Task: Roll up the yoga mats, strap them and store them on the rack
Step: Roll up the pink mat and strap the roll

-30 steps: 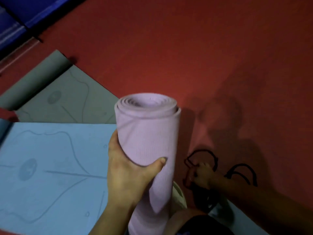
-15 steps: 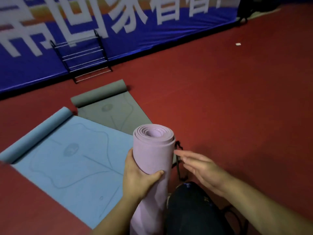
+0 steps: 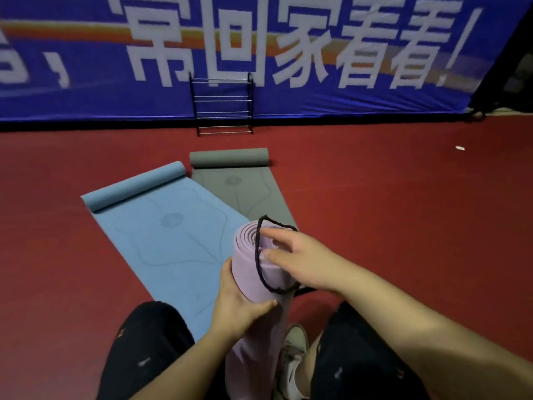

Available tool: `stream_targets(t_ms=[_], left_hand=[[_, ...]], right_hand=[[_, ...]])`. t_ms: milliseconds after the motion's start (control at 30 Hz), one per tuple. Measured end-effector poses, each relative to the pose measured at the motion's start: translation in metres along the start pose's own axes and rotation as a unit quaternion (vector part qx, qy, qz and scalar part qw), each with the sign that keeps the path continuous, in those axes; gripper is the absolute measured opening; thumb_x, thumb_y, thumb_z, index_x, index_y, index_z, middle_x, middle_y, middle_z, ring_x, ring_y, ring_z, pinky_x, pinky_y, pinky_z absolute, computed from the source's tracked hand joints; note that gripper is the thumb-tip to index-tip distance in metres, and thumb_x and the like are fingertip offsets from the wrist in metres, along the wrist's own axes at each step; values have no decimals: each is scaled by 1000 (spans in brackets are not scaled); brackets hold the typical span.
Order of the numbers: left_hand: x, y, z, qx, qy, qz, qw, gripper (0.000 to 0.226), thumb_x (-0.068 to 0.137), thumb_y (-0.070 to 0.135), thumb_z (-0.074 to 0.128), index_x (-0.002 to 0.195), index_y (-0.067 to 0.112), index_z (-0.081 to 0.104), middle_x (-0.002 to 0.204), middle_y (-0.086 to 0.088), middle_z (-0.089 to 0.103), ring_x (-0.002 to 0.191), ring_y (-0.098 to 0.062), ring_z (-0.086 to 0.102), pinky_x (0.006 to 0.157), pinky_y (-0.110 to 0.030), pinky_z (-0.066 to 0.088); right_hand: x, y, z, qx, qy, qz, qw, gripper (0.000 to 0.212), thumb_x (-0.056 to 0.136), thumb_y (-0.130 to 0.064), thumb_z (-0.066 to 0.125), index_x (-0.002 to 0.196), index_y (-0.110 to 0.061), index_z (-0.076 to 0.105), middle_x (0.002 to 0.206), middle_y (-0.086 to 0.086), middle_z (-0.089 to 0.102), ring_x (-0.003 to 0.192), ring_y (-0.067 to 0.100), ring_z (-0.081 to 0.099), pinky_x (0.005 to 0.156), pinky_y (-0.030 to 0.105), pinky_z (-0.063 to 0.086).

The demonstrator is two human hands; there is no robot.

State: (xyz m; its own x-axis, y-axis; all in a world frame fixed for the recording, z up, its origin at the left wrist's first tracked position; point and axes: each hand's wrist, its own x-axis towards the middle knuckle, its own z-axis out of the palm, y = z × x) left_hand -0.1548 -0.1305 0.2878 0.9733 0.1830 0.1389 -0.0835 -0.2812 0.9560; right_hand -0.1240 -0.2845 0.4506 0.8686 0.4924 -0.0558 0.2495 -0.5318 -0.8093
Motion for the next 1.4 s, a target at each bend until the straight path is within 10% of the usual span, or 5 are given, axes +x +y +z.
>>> stream_targets(t_ms=[167,433,767,1033,1400], left_hand=[[-17,-3,-23,-18,-4,-12,1000,111,45,50,92,132,51,22,126,50,33,122,19,41,92,-6,39],[-35,18,-26,9,-83,25,996,122,53,70,79,148,49,6,149,29,16,143,3,20,116,-27,27],[-69,58,-13,-94,220,-85,967,55,93,52,37,143,33,49,141,18,53,132,2,45,115,-38,36],[-67,53,-40,-80,232,-54,968,41,103,31,35,111,21,74,107,12,74,105,-4,66,94,-28,50],[-2,68,-84,-37,99,-271,957,46,102,30,48,62,9,55,54,2,55,54,-15,45,56,-29,37]], right_hand=[[12,27,-11,-203,238,-78,946,55,78,-48,60,127,-23,62,126,-3,59,117,17,51,102,27,37],[27,65,28,-10,139,31,990,52,92,-27,63,142,-22,48,143,-2,51,130,8,45,102,16,31],[-2,49,69,33,232,-15,972,36,96,-6,51,124,-23,67,94,-21,68,85,-8,58,77,0,36],[-4,70,65,254,253,71,931,28,101,-6,45,95,-12,71,88,6,76,90,26,71,84,37,55],[22,81,77,318,219,190,903,37,97,-37,55,70,-16,68,74,15,61,69,25,56,70,36,46]])
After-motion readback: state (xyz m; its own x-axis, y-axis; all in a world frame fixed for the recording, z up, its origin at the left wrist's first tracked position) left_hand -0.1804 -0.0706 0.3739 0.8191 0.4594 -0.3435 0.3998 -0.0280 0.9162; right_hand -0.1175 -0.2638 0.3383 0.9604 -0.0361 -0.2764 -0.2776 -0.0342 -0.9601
